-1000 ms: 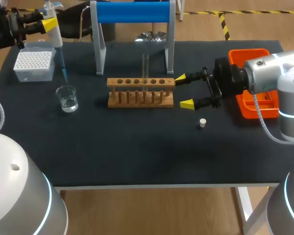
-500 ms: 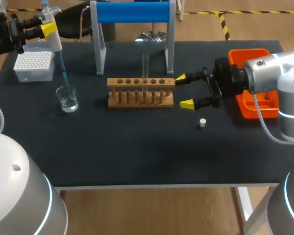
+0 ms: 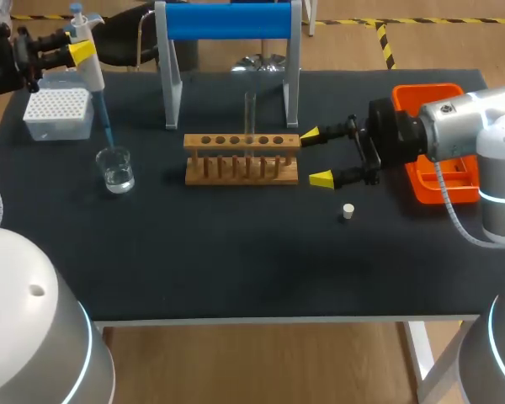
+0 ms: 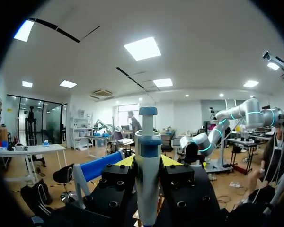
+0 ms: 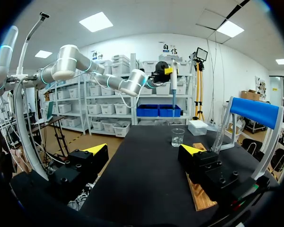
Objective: Invert the test tube, pick up the pipette, mount the tip to pipette, aspirate from beaker and dispense into the tube, eject the tip, return the pipette, and cap with the stopper.
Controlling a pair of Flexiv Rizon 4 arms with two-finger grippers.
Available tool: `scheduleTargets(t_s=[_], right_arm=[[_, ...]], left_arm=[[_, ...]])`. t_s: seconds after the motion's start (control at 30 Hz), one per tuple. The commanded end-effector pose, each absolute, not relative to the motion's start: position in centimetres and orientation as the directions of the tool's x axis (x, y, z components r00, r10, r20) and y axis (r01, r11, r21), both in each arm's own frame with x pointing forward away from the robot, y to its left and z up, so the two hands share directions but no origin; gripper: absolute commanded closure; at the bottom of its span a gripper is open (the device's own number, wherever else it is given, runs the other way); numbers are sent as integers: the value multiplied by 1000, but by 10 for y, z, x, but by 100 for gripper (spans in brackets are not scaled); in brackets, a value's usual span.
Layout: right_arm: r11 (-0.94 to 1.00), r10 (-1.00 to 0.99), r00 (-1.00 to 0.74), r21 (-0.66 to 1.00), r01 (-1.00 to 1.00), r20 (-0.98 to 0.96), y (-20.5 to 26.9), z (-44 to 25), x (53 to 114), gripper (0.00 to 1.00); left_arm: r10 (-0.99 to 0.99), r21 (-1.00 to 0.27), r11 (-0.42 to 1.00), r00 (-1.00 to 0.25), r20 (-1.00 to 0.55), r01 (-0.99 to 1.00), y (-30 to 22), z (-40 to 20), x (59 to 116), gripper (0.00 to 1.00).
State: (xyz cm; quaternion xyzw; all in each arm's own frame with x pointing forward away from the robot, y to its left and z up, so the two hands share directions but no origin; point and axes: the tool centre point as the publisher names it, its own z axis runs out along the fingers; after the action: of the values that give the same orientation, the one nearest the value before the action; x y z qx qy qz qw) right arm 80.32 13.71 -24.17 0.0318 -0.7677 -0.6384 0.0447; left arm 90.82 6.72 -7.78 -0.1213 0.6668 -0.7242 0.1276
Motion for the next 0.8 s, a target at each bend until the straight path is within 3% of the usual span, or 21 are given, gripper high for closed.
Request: scheduleTargets(t_s=[0.03,0.8], right_arm=[[185,-107,-994,983,8,28,136,-241,803,0],[185,-107,-994,983,8,28,136,-241,803,0]], left_arm=[[-345,-997,-75,-938,16,11,70,-78,910,100],[-341,-997,-72,-940,14,11,71,-79,914,100]])
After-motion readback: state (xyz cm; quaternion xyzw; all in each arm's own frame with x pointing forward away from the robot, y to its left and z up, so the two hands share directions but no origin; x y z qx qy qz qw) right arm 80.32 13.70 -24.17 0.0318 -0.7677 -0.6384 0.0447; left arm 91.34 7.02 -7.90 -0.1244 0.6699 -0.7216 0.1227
